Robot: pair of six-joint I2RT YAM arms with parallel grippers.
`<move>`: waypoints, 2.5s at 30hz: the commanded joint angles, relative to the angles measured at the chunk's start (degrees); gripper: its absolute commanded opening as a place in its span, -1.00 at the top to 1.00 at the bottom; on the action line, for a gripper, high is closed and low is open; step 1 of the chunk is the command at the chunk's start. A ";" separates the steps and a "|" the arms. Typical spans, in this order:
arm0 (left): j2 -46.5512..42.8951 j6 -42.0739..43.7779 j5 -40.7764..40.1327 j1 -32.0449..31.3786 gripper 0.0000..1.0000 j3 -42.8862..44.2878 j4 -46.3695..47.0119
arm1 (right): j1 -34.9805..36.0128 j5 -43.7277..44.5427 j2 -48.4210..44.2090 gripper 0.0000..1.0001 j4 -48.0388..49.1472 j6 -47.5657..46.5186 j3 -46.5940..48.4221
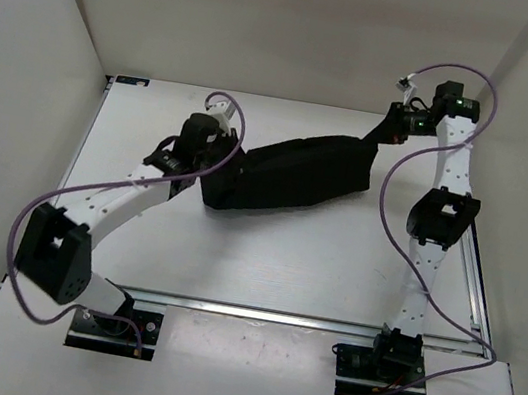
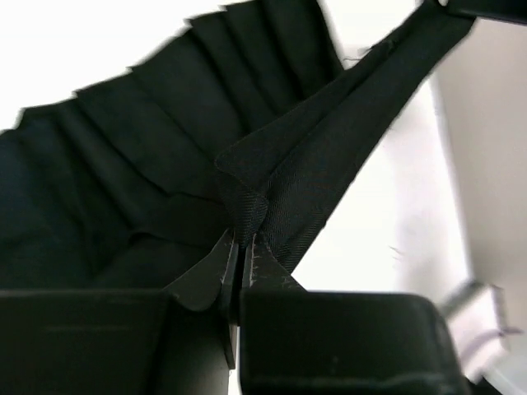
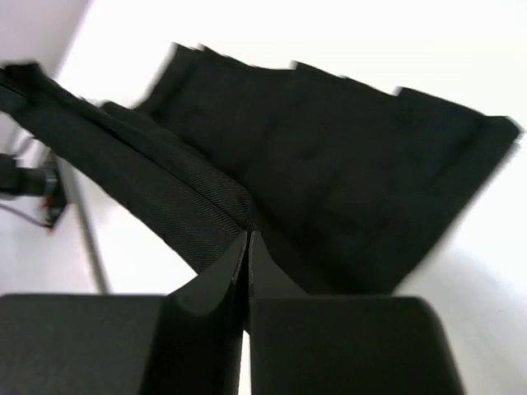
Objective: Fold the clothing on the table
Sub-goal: Fold the skirt
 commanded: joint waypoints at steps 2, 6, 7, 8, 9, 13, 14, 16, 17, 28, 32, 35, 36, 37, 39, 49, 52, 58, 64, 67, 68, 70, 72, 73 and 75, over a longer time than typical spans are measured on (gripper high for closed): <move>-11.03 -6.23 0.71 -0.52 1.00 -9.21 2.26 | -4.57 -4.03 -10.03 1.00 -1.36 -2.79 -3.24; -16.49 -13.43 6.23 -0.88 1.00 -15.72 2.78 | -4.41 -6.84 -19.15 1.00 -1.27 -3.04 -13.05; -17.03 -14.41 8.95 -1.05 1.00 -18.00 3.92 | -4.23 -7.19 -19.88 0.99 -1.53 -2.95 -16.48; -17.55 -15.64 10.89 -1.22 1.00 -19.41 4.54 | -3.79 -8.42 -23.02 1.00 -1.36 -3.04 -18.17; -18.08 -16.08 11.34 -1.49 1.00 -19.95 4.63 | -3.18 -9.30 -25.57 1.00 -1.36 -2.60 -21.58; -21.68 -15.74 15.63 0.70 1.00 -21.45 4.46 | -1.15 -9.58 -32.71 1.00 -1.18 -1.10 -30.55; -23.26 -17.04 16.87 2.97 1.00 -21.19 4.55 | -0.37 -9.66 -36.46 0.99 -0.92 -1.54 -34.58; -26.06 -17.76 17.94 5.97 1.00 -21.36 6.73 | 1.31 -8.09 -43.41 1.00 0.39 -5.40 -42.30; -26.87 -17.93 17.50 8.07 1.00 -21.36 7.79 | 2.96 -6.25 -45.27 1.00 3.27 -5.41 -47.06; -4.83 -12.14 16.36 14.42 1.00 -2.68 18.07 | 5.88 7.47 -46.70 1.00 56.62 23.13 -64.16; 2.12 -11.52 13.11 13.28 1.00 11.05 21.07 | 4.92 8.54 -42.56 0.99 63.33 31.23 -50.31; 3.01 -8.46 11.79 11.18 1.00 20.46 18.26 | 5.80 7.23 -42.82 1.00 59.82 28.78 -43.07; 1.88 -7.66 10.74 10.73 1.00 20.91 17.47 | 5.62 5.65 -43.17 1.00 58.77 29.21 -41.06; -0.48 -7.22 9.43 9.77 1.00 19.61 17.38 | 5.09 3.46 -43.00 0.99 57.02 29.22 -39.99; -4.36 -5.99 7.67 8.19 1.00 12.61 17.12 | 4.30 0.64 -43.27 1.00 52.38 29.04 -39.72; -35.90 -10.45 8.44 8.43 1.00 -30.57 10.71 | 6.58 4.47 -53.51 1.00 14.55 -6.19 -63.64; -47.68 -13.88 11.26 10.37 1.00 -38.93 4.21 | 8.16 7.29 -64.58 1.00 18.49 -7.88 -79.31; -67.98 -21.96 16.43 16.60 1.00 -44.82 -8.01 | 14.14 10.91 -73.05 1.00 21.05 -5.85 -89.64; -71.35 -25.49 20.05 20.40 1.00 -48.08 -11.01 | 14.75 10.29 -71.23 1.00 26.68 -0.94 -91.49; -69.86 -26.54 18.03 19.61 1.00 -48.95 -8.91 | 14.41 9.77 -67.62 1.00 28.35 1.00 -92.45; -69.33 -26.98 17.68 19.43 1.00 -49.57 -8.47 | 13.97 10.29 -66.91 1.00 29.48 2.05 -93.32; -67.49 -27.60 16.54 18.64 1.00 -50.27 -6.45 | 13.53 11.26 -65.42 1.00 30.28 2.93 -94.56; -65.91 -28.04 15.49 18.20 1.00 -50.98 -5.13 | 13.26 13.00 -65.06 1.00 31.16 3.99 -95.35; -64.68 -28.48 15.13 18.11 1.00 -51.15 -5.21 | 13.26 14.24 -65.15 0.99 31.69 4.34 -96.57; -62.75 -28.04 14.78 17.67 1.00 -51.24 -3.72 | 14.23 17.48 -65.15 1.00 32.74 4.35 -98.33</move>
